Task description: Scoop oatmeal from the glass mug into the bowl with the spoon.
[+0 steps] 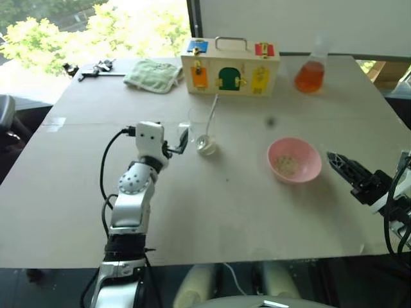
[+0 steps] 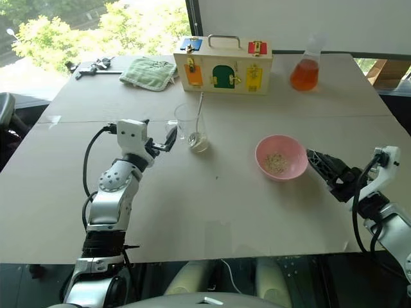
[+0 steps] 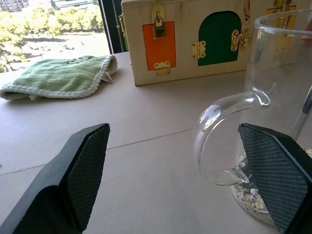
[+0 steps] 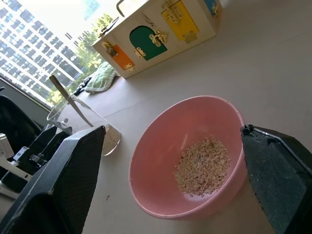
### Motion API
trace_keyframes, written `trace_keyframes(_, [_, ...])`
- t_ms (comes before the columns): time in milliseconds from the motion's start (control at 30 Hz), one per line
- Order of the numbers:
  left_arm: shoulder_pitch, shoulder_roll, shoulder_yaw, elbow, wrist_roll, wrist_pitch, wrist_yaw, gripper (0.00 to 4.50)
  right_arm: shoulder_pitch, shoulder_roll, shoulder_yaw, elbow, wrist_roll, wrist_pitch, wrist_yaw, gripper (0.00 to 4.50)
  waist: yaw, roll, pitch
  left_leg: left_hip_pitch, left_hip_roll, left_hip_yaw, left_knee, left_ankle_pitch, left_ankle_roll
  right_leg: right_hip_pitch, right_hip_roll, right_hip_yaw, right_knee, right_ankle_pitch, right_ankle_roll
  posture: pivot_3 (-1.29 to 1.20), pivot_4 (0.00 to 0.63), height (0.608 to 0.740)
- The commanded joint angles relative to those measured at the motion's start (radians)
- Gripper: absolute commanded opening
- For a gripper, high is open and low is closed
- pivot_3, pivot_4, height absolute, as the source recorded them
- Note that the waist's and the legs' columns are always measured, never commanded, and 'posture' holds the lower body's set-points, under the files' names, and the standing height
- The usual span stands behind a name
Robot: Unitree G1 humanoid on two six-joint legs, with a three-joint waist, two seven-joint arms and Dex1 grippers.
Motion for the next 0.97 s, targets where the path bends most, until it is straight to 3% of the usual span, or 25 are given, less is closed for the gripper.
trace_keyframes(33, [0.027, 0.013, 0.006, -0.085, -0.021, 0.026, -0.006, 4.42, 0.045, -0.014, -0.016, -0.029, -0.04, 0.001, 0.05, 4.5, 0.001, 0.0, 0.0, 0.0, 0.0, 0.0, 0.0, 0.0, 0.0, 0.0, 0.0, 0.0, 0.0, 0.0, 0.0, 0.0, 0.15, 0.74])
trace_keyframes(300, [0.237, 0.044, 0.019, -0.364, -0.169, 0.138, -0.102, 4.42, 0.265, -0.021, -0.012, -0.101, -0.311, -0.086, 0.297, 4.5, 0.001, 0.001, 0.0, 0.004, 0.0, 0.0, -0.002, -0.001, 0.001, 0.004, 0.0, 0.001, -0.001, 0.0, 0.0, 0.0, 0.15, 0.74])
trace_keyframes(433, [0.475, 0.101, 0.013, -0.489, -0.184, 0.169, -0.16, 4.42, 0.398, -0.05, 0.09, -0.177, -0.529, -0.193, 0.487, 4.5, -0.003, 0.002, -0.001, 0.007, 0.002, 0.003, -0.006, -0.003, 0.004, 0.004, 0.0, 0.003, -0.003, 0.0, 0.0, 0.0, 0.15, 0.74])
trace_keyframes(600, [0.768, 0.105, -0.049, -0.458, -0.094, 0.024, -0.192, 4.42, 0.325, 0.01, 0.309, -0.141, -0.773, -0.327, 0.516, 4.5, -0.001, 0.003, -0.001, 0.022, 0.006, 0.006, -0.013, -0.004, 0.004, 0.019, 0.001, 0.002, -0.015, -0.001, 0.0, 0.0, 0.15, 0.74])
trace_keyframes(733, [0.788, 0.079, -0.054, -0.485, -0.099, -0.014, -0.166, 4.42, 0.27, 0.04, 0.429, -0.068, -0.922, -0.437, 0.556, 4.5, 0.021, 0.009, -0.002, 0.024, 0.008, 0.006, -0.014, -0.006, 0.0, 0.027, -0.003, -0.005, -0.024, -0.004, -0.002, 0.0, 0.15, 0.74])
trace_keyframes(967, [0.793, 0.082, -0.043, -0.468, -0.092, -0.063, -0.174, 4.42, 0.251, 0.056, 0.467, -0.008, -0.965, -0.494, 0.604, 4.5, 0.025, 0.008, -0.002, 0.022, 0.008, 0.004, -0.017, -0.006, 0.006, 0.027, -0.002, -0.008, -0.03, -0.001, 0.0, 0.0, 0.15, 0.74])
